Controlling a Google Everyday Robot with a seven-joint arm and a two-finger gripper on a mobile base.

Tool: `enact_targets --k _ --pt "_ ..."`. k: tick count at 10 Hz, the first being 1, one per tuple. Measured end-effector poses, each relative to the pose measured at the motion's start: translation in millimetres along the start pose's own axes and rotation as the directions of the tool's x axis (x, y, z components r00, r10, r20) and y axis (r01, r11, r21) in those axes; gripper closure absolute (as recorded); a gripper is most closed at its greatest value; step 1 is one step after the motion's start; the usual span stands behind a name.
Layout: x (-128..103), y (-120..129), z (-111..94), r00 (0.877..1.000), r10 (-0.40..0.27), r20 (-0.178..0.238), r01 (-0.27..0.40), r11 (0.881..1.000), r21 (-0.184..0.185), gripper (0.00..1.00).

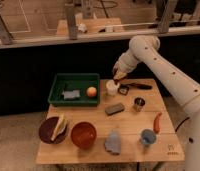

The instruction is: Place grapes in paper cup

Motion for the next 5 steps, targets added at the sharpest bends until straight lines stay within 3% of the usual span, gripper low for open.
enact_targets --k 2,5 --pt "2.6 -4.0 17.6 1.0 0.005 0.008 -0.005 1.0 -0.017 0.9" --pt "13.0 -8.2 33.0 0.999 0.032 0.027 -0.031 0.999 -0.025 0.61"
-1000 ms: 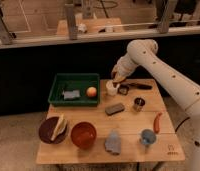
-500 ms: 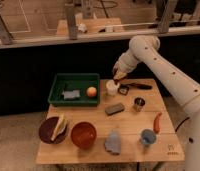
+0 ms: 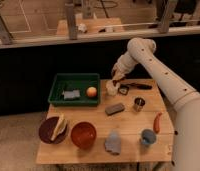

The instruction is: Place grapes in paper cup

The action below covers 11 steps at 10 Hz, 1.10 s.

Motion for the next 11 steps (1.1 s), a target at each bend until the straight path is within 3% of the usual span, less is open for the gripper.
enact_targets --k 4,11 --pt "-2.5 -4.3 15.7 1.0 0.008 0.028 -0.008 1.0 -0.01 0.22" --pt "-20.0 2.3 16.3 0.997 -0.013 0.077 0.015 1.0 -0.027 0.2"
